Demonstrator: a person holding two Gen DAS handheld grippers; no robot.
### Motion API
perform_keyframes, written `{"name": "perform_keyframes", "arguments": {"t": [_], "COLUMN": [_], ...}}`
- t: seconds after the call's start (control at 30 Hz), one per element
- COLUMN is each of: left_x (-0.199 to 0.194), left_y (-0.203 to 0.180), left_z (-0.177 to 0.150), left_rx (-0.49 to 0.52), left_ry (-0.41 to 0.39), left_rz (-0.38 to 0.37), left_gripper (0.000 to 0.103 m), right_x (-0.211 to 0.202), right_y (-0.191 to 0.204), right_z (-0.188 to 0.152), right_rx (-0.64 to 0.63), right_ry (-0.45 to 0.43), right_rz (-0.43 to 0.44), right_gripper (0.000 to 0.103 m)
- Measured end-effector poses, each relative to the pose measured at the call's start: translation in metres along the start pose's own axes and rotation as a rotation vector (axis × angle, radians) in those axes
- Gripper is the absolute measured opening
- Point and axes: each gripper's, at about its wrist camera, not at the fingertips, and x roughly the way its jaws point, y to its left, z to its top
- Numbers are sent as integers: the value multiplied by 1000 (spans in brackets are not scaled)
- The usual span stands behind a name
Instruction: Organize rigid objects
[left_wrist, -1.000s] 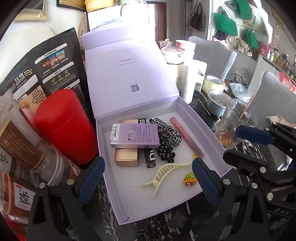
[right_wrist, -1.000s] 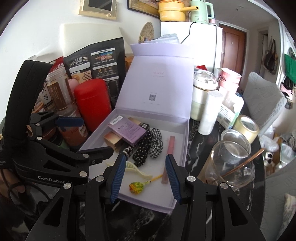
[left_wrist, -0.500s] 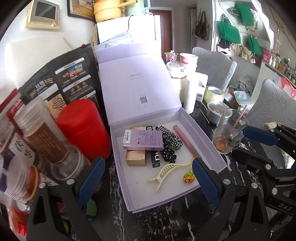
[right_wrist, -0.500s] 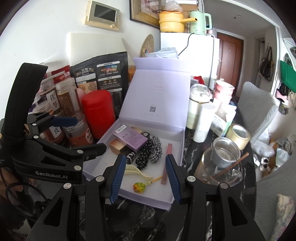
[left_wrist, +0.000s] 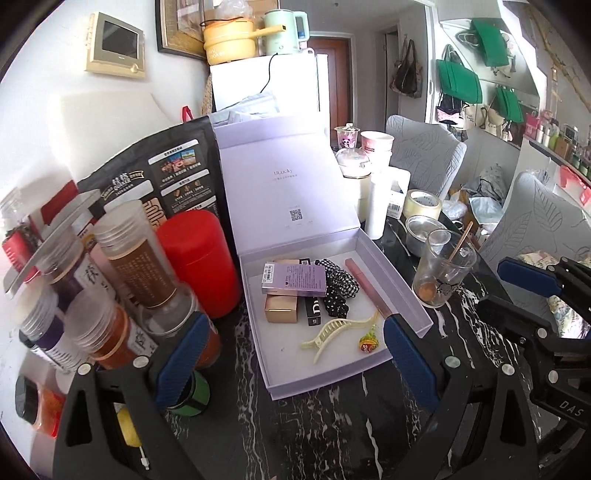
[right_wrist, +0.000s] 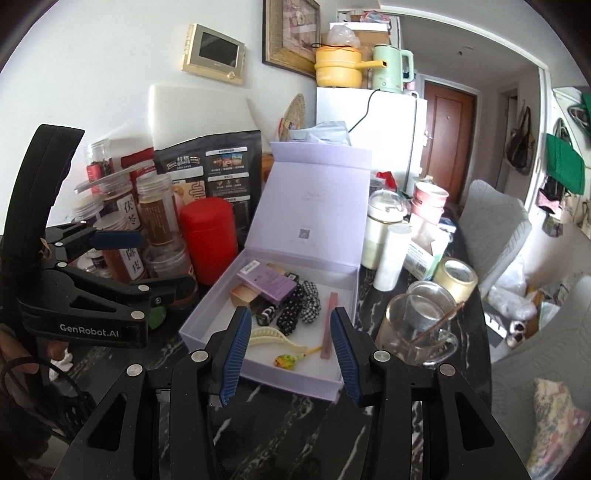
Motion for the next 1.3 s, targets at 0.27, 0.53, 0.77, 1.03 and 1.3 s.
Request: {"name": "perform_keyframes", "arguments": {"t": [0.27, 0.53, 0.77, 1.03, 1.3], "left_x": [-31, -56, -67, -68, -63], "left_y": [3, 5, 1, -3, -4], "left_z": [-14, -33, -53, -72, -83], "left_rx": [-19, -29, -20, -30, -48], "left_ry": [-28, -51, -49, -42, -22], "left_rz": [29, 56, 71, 94, 93], "left_gripper": [97, 97, 97, 97, 97], "right_x": [-30, -48, -57, -61, -59], "right_y": [12, 24, 33, 37, 37], "right_z": [-7, -19, -37, -57, -71], "right_rx": [0, 21, 46, 84, 97], "right_ry": [-27, -40, -24, 2, 24], "right_rz": [-21, -30, -42, -76, -157], "right_gripper": [45, 45, 45, 51, 56]}}
